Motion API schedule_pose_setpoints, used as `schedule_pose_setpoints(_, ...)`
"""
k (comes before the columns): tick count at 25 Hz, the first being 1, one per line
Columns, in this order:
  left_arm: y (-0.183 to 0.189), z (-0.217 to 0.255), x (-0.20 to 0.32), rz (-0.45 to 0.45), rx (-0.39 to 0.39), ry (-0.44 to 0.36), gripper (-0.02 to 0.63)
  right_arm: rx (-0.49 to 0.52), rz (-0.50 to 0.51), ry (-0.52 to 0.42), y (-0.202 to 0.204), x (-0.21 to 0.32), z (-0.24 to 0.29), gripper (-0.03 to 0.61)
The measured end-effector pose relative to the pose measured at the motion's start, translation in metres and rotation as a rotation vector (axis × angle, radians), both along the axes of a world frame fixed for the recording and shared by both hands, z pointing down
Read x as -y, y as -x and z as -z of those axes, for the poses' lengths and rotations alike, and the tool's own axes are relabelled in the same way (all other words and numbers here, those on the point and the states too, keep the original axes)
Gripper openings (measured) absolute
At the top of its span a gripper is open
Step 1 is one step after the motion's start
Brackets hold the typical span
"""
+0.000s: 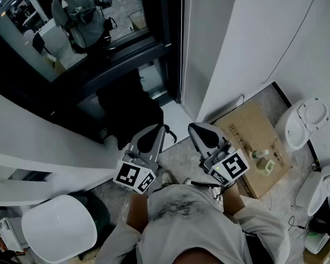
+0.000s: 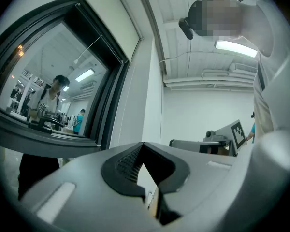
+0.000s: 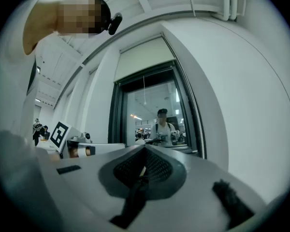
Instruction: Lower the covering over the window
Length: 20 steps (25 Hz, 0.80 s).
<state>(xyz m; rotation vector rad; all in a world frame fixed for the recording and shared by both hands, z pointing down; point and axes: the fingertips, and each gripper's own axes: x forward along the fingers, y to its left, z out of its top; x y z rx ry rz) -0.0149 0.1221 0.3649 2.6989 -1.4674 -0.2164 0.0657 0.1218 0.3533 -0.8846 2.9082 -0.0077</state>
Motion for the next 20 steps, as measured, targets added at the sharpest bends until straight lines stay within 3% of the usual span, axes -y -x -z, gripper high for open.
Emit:
schedule_pose_setpoints(10, -0.013, 0.001, -0.012, -0.005, 0.008, 0.005, 0.003, 0.025, -0.022, 0.006, -0.014, -0.009, 0.005, 0.015)
schedule_pose_setpoints(20, -0.031, 0.002, -0.03, 0.046, 0.004, 0.011, 0.003, 0.03, -0.011, -0.002, -0.04, -0.022, 0.007, 0.016)
